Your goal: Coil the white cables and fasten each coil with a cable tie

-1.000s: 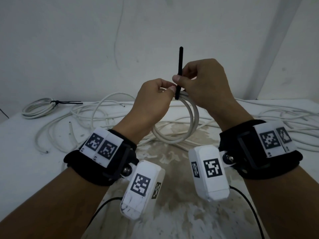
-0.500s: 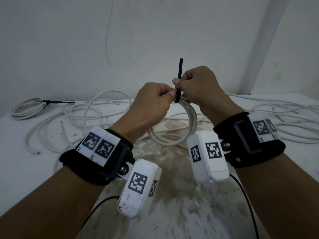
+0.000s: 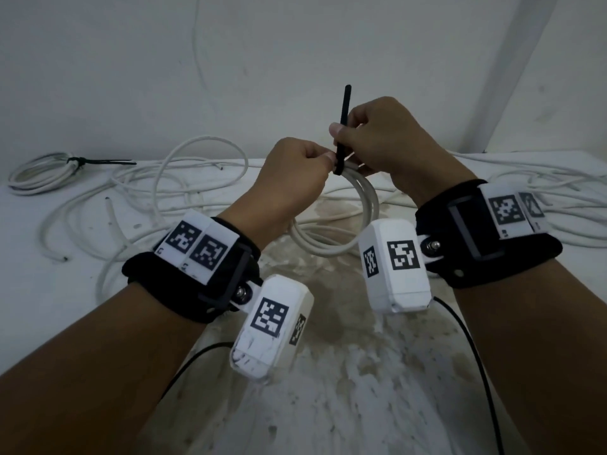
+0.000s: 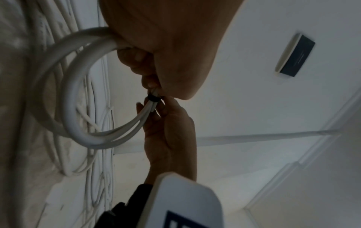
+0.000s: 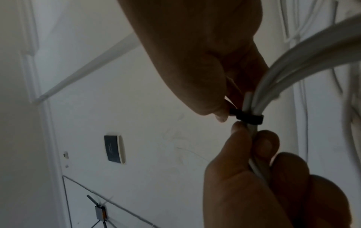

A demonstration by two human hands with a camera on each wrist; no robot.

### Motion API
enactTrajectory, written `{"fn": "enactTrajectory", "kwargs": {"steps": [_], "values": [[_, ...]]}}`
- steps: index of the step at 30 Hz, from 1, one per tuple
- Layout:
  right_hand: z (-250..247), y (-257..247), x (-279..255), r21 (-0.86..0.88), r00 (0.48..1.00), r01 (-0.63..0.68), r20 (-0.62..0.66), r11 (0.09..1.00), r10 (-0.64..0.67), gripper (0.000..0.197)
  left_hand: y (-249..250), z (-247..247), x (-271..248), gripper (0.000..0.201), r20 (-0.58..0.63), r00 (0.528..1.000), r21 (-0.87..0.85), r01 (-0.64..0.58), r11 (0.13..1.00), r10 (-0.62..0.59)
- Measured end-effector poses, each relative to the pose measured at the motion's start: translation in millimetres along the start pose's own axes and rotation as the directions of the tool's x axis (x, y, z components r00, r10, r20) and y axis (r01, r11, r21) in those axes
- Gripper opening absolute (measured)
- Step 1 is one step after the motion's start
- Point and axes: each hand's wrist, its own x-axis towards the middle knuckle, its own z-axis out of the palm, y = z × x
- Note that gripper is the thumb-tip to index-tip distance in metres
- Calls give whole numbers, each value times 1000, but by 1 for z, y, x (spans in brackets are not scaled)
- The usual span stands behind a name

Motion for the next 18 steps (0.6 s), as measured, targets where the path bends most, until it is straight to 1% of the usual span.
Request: {"fn": "enactTrajectory", "kwargs": {"steps": [3,4,6,9,11,13,15,18], "values": [[-6,-6,-4,-5,994,40,100,999,-39,20,0,-3,4,17,-48,998,-34,36,999,-38],[-8,-6,-5,0,993,46,111,999,-46,18,0,-4,5,16,-54,998,-42,37,998,-39],[-8,-7,-4,-15,995,67,76,998,-66,18,1,-5,5,17,-56,998,-50,26,998,-29],[-6,-8,0,-96,994,104,-7,990,-106,23,4,-4,4,17,-45,999,-56,3,998,-5],[-7,-9,1,-155,993,106,-38,982,-113,22,4,-3,3,18,-33,999,-75,-8,997,6],[-9,-9,1,-219,992,100,-51,971,-114,27,4,-1,1,21,-18,1000,-76,-20,997,19],[-11,-8,0,-239,994,89,-46,967,-103,30,3,-1,0,23,1,1000,-60,-29,998,29],[-8,-7,0,-269,993,84,-58,959,-103,33,3,-4,1,19,26,999,-24,-33,999,34]]}}
